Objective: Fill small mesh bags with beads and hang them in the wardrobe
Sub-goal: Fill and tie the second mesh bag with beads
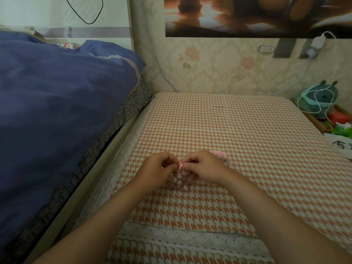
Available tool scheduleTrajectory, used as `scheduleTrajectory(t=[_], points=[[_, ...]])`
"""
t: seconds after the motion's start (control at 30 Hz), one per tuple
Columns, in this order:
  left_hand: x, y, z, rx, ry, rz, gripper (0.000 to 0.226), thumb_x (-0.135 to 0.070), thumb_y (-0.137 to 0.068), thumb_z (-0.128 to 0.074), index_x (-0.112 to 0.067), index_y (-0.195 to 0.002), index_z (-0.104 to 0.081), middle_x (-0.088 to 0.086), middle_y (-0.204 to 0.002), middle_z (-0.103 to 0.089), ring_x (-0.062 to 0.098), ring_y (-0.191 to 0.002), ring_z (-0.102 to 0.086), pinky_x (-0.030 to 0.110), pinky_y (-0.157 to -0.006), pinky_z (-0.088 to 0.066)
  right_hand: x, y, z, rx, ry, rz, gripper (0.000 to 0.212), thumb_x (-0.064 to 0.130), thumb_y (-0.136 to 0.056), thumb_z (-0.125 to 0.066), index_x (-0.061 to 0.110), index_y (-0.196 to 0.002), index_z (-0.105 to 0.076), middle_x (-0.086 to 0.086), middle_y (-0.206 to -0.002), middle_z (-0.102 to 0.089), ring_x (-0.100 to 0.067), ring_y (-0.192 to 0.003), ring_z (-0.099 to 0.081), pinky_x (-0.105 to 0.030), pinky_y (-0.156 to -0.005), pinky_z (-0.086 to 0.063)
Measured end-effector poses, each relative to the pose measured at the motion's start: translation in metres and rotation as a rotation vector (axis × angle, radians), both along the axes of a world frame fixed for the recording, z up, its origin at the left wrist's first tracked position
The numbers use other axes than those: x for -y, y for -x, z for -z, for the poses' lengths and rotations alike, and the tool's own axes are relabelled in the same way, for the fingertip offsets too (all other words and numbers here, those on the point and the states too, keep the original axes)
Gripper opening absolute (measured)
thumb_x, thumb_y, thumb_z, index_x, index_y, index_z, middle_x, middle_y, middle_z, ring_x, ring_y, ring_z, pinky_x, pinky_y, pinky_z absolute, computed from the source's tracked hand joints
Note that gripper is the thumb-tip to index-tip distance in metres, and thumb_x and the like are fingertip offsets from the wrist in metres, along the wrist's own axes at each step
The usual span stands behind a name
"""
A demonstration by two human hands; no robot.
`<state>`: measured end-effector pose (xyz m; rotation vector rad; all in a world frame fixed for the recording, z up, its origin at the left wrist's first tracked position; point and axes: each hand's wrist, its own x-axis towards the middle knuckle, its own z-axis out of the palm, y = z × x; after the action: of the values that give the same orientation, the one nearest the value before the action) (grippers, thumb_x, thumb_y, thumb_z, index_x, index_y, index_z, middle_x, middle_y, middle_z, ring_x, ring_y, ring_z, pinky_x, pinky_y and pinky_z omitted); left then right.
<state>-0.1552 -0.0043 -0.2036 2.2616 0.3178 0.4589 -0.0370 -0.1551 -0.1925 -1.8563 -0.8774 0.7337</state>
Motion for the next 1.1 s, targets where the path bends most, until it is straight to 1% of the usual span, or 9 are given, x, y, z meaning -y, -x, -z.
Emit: scheduleTrajectory(t=[0.13, 0.33, 0.47, 0.6, 0.73, 0.83, 0.93, 1.0, 1.1], points=[[0.008, 0.004, -0.004, -0.016, 0.053, -0.025, 0.011, -0.027, -0.077, -0.082, -0.025, -0.086, -0.076, -0.011, -0.078, -0.074, -0.002, -0.072, -0.068, 0.016, -0.066, -0.055, 0.005, 0.000, -0.004, -0.038, 0.016, -0.015, 0.013, 0.009, -0.098, -0.064, 0.006, -0.090, -0.075, -0.012, -0.080, -0.073, -0.019, -0.064, -0.073, -0.030, -0.068, -0.062], [0.010, 0.000, -0.006, -0.061, -0.076, -0.081, 0.002, -0.027, -0.085, -0.075, -0.027, -0.086, -0.076, -0.016, -0.078, -0.071, -0.009, -0.074, -0.063, 0.005, -0.065, -0.046, 0.004, 0.001, -0.006, -0.009, 0.027, 0.024, 0.013, 0.012, -0.096, -0.066, 0.003, -0.091, -0.075, -0.010, -0.079, -0.075, -0.024, -0.066, -0.074, -0.032, -0.070, -0.062], [0.010, 0.002, -0.006, -0.078, -0.055, -0.103, 0.010, -0.024, -0.086, -0.072, -0.023, -0.076, -0.070, -0.011, -0.073, -0.068, -0.001, -0.069, -0.062, 0.014, -0.061, -0.049, 0.007, 0.003, -0.009, 0.086, 0.057, 0.069, 0.013, 0.011, -0.094, -0.069, 0.007, -0.085, -0.077, -0.004, -0.077, -0.077, -0.018, -0.067, -0.075, -0.030, -0.068, -0.063], [0.005, 0.001, -0.001, -0.107, 0.070, -0.176, 0.016, -0.015, -0.086, -0.068, -0.019, -0.071, -0.064, -0.003, -0.073, -0.068, 0.012, -0.072, -0.065, 0.031, -0.066, -0.055, 0.013, -0.002, -0.012, 0.351, 0.233, 0.101, 0.019, 0.025, -0.093, -0.070, 0.021, -0.075, -0.076, 0.004, -0.071, -0.076, -0.010, -0.062, -0.073, -0.033, -0.067, -0.062], [0.004, 0.000, 0.003, -0.143, 0.236, -0.204, 0.017, -0.015, -0.083, -0.070, -0.019, -0.067, -0.066, 0.003, -0.074, -0.071, 0.023, -0.077, -0.070, 0.047, -0.071, -0.060, 0.017, -0.002, -0.011, 0.327, 0.294, 0.078, 0.020, 0.029, -0.094, -0.068, 0.021, -0.077, -0.075, 0.004, -0.068, -0.075, -0.008, -0.060, -0.073, -0.034, -0.071, -0.062], [0.007, -0.002, 0.004, -0.149, 0.287, -0.224, 0.014, -0.017, -0.083, -0.070, -0.018, -0.069, -0.066, 0.006, -0.074, -0.071, 0.026, -0.075, -0.071, 0.050, -0.069, -0.060, 0.018, 0.002, -0.010, 0.300, 0.313, 0.058, 0.023, 0.030, -0.096, -0.065, 0.015, -0.082, -0.076, 0.004, -0.063, -0.073, -0.010, -0.060, -0.073, -0.027, -0.062, -0.058], [0.009, -0.003, 0.003, -0.152, 0.335, -0.249, 0.015, -0.017, -0.083, -0.070, -0.017, -0.068, -0.066, 0.008, -0.074, -0.072, 0.029, -0.074, -0.071, 0.049, -0.067, -0.059, 0.016, 0.003, -0.009, 0.282, 0.317, 0.048, 0.029, 0.031, -0.096, -0.063, 0.007, -0.086, -0.075, -0.008, -0.072, -0.076, -0.014, -0.062, -0.075, -0.021, -0.053, -0.051], [0.009, -0.003, 0.003, -0.161, 0.389, -0.267, 0.018, -0.015, -0.082, -0.070, -0.017, -0.065, -0.065, 0.010, -0.073, -0.072, 0.030, -0.073, -0.071, 0.048, -0.066, -0.059, 0.017, 0.003, -0.010, 0.259, 0.319, 0.053, 0.028, 0.030, -0.096, -0.063, 0.007, -0.085, -0.074, -0.012, -0.072, -0.076, -0.017, -0.063, -0.075, -0.022, -0.054, -0.051], [0.011, -0.003, 0.005, -0.184, 0.446, -0.282, 0.021, -0.013, -0.084, -0.068, -0.016, -0.063, -0.065, 0.008, -0.076, -0.074, 0.030, -0.078, -0.072, 0.046, -0.068, -0.058, 0.017, 0.002, -0.008, 0.222, 0.336, 0.029, 0.021, 0.025, -0.096, -0.064, 0.014, -0.081, -0.071, -0.003, -0.068, -0.075, -0.017, -0.061, -0.074, -0.026, -0.056, -0.054]])
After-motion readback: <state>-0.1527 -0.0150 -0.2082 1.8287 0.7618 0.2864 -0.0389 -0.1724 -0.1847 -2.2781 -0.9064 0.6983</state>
